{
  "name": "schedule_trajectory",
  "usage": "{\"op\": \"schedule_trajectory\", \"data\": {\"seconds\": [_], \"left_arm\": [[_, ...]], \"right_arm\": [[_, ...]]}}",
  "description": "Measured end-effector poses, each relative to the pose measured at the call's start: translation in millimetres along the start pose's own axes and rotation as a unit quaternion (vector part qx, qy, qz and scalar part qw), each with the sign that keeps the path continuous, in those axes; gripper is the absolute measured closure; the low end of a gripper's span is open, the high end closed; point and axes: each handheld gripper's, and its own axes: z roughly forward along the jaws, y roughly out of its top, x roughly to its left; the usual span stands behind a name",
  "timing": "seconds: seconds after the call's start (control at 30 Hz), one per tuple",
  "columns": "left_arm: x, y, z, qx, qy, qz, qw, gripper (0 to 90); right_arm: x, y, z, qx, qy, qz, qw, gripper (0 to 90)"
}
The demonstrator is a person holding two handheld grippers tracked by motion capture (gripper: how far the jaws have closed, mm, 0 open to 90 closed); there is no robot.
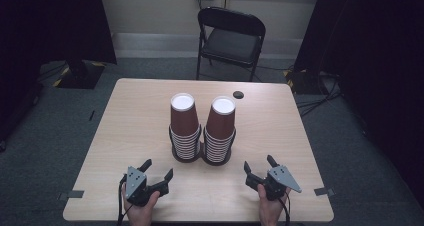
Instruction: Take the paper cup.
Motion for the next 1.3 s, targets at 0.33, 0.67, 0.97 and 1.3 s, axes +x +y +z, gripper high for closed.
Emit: {"op": "schedule_trajectory", "data": {"seconds": [0.33, 0.67, 0.97, 1.3], "left_arm": [[-4.9, 12.4, -1.1, 0.004, -0.021, 0.004, 0.9998, 16.8], [-15.5, 24.4, -7.2, -0.001, -0.061, 0.028, 0.9977, 18.8], [-28.2, 40.0, -1.5, -0.001, -0.082, 0.056, 0.9950, 19.2], [-45.6, 52.7, 4.2, -0.011, -0.100, 0.057, 0.9933, 19.2]], "right_arm": [[3.0, 0.1, -0.3, 0.004, 0.001, -0.017, 0.9999, 13.2], [2.9, -0.2, -1.2, 0.005, 0.005, -0.015, 0.9999, 13.2], [2.2, 0.0, -0.8, 0.008, 0.008, -0.010, 0.9999, 13.3], [0.8, 0.2, -0.7, 0.011, 0.018, -0.004, 0.9998, 13.6]]}}
